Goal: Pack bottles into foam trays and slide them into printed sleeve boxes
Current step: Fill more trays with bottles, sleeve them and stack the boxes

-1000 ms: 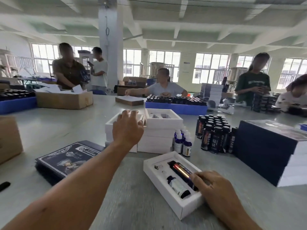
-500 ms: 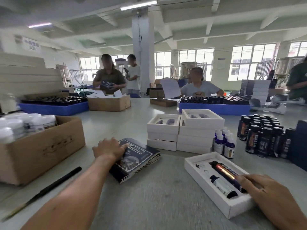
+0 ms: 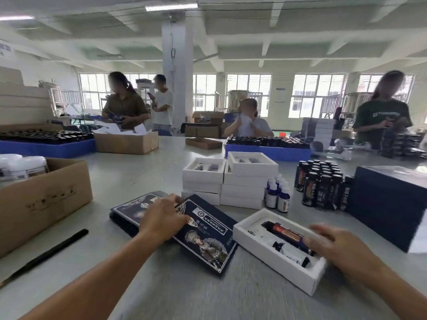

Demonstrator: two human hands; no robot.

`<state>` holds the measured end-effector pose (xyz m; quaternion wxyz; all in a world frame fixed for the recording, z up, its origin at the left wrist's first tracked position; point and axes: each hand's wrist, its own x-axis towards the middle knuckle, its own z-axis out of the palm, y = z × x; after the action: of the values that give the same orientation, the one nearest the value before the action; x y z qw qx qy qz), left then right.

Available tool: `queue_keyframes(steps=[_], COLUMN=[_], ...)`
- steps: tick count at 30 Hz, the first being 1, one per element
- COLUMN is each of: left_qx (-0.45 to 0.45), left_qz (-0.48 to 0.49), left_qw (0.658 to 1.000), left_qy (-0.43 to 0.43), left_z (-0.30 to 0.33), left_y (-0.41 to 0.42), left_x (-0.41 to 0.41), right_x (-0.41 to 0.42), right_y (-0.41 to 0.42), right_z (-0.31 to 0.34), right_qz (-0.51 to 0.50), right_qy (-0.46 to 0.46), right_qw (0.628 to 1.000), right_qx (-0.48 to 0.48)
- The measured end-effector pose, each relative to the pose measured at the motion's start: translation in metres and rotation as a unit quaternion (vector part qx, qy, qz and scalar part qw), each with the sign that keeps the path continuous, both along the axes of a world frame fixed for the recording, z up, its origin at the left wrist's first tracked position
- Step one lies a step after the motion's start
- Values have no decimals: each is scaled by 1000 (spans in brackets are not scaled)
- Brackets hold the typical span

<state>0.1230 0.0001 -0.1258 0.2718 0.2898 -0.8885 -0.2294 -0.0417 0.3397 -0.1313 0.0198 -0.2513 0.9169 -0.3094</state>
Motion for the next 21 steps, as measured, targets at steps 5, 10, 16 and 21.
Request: queue_keyframes(steps=[5,10,16,21], left_qx=[188,115,76,71], left_qz=[-155,-199,-158,-106], left_qw=[958,949,955,968], left_qy=[151,216,238,215], left_z=[-14,-23,-30,-37], left_y=[37,58,63,54], left_x=[13,9,4,-3], right_x=[-11,-16,-17,-18], right_y=[28,40,41,43], right_z=[5,2,9,12], right_qz=[-144,-145,-148,-151], right_qy=[-2,-14,-66,-82], right_qw=[986,989,986,984], right_qx=[80,25,40,53])
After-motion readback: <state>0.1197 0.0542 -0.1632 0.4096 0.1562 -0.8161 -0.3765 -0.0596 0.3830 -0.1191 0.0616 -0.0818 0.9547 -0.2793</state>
